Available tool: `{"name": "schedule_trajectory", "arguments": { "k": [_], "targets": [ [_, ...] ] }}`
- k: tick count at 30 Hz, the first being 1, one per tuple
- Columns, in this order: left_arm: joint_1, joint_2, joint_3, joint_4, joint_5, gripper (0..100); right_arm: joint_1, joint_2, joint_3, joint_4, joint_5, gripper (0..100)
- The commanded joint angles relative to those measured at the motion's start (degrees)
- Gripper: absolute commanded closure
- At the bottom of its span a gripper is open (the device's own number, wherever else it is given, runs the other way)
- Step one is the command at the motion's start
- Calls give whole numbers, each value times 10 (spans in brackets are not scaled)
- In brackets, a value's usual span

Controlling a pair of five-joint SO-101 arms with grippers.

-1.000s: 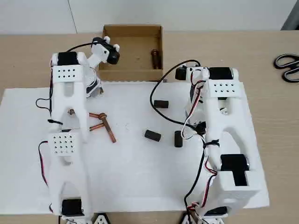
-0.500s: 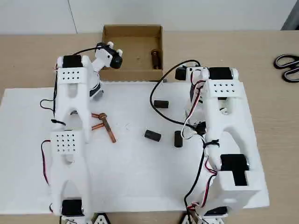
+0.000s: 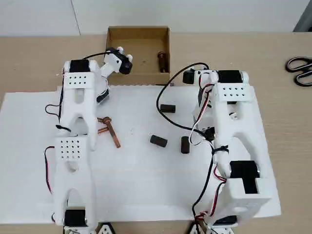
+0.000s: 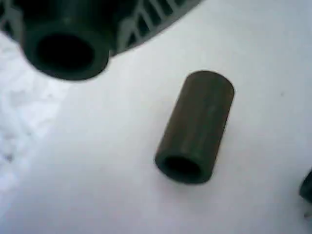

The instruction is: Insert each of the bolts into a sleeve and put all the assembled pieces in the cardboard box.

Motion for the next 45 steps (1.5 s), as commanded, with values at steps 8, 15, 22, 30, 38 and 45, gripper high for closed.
{"name": "schedule_trajectory", "arguments": {
  "k": [8, 15, 22, 30, 38, 45],
  "targets": [
    [-5, 4, -138, 46, 60, 995, 0, -139, -2, -4, 5, 994],
    [-4, -55, -204, 46, 153, 995, -1, -225, 10, 10, 3, 995],
    [6, -156, -204, 46, 280, 995, 3, -334, 61, 7, 5, 995],
    [13, -285, -204, 46, 282, 995, 0, -462, 120, 7, 1, 996],
    [27, -415, -204, 46, 340, 995, 0, -603, 183, -47, 0, 996],
    [25, -499, -204, 46, 416, 995, 0, -732, 296, -120, -1, 996]
  ]
}}
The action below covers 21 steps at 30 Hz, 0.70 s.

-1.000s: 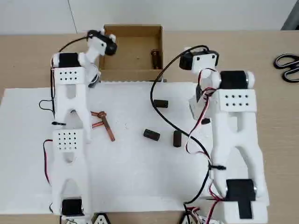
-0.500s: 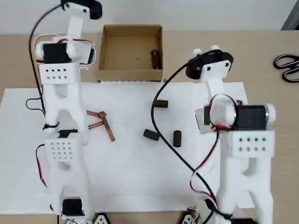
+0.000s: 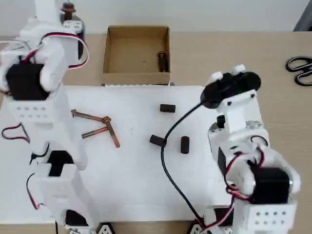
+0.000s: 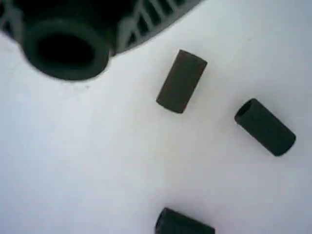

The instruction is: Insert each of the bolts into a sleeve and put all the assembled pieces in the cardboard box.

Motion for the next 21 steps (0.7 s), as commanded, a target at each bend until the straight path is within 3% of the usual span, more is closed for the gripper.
{"name": "schedule_trajectory", "arguments": {
  "k": [1, 5, 9, 15, 21],
  "targets": [
    [3, -68, -17, 9, 29, 995, 0, -75, 45, -44, -1, 996],
    [4, -111, -12, 9, 50, 995, -3, -169, 114, -78, 4, 996],
    [4, -170, 72, 10, 32, 995, -45, -256, 176, -83, 5, 996],
    [47, -362, 311, 7, 36, 995, -122, -361, 253, -86, 4, 996],
    [56, -565, 568, 1, 120, 995, -134, -422, 302, -86, 2, 996]
  ]
}}
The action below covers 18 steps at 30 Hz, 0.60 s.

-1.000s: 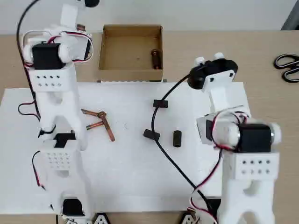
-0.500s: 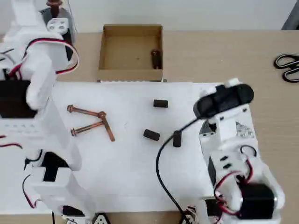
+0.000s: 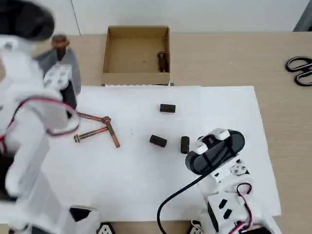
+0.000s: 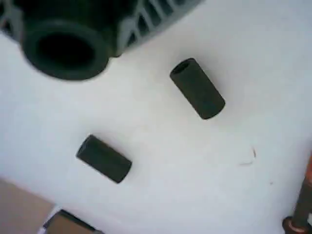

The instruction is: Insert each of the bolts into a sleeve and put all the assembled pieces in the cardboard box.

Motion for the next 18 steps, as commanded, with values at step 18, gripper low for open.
{"name": "schedule_trajectory", "arguments": {
  "k": [18],
  "targets": [
    [6, -667, 912, -433, 289, 995, -146, -51, 185, -221, 0, 996]
  ]
}}
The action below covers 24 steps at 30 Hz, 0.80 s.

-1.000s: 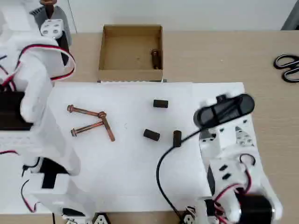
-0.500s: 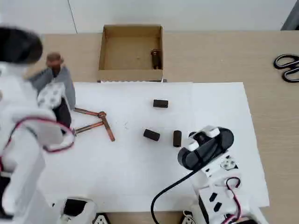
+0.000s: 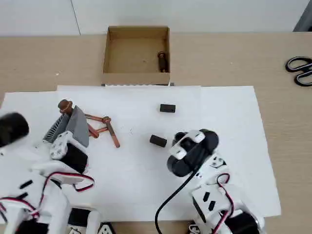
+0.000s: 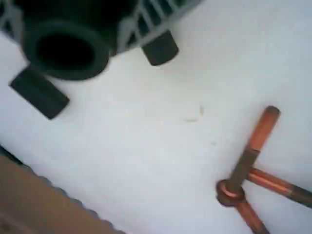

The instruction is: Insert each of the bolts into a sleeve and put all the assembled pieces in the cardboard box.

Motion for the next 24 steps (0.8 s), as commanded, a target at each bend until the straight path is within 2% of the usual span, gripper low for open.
{"name": "schedule_trajectory", "arguments": {
  "k": [1, 6, 10, 17, 24],
  "targets": [
    [4, -106, 130, -95, 6, 995, -35, -2, 25, -58, 0, 996],
    [18, -183, 216, -113, 7, 995, -72, -2, 72, -124, 0, 996],
    [44, -176, 218, -108, 37, 995, -98, -2, 104, -158, 0, 996],
    [100, -176, 221, -109, 39, 995, -156, -2, 147, -199, 1, 996],
    [130, -174, 222, -109, 39, 995, -182, -2, 162, -217, 2, 996]
  ]
}}
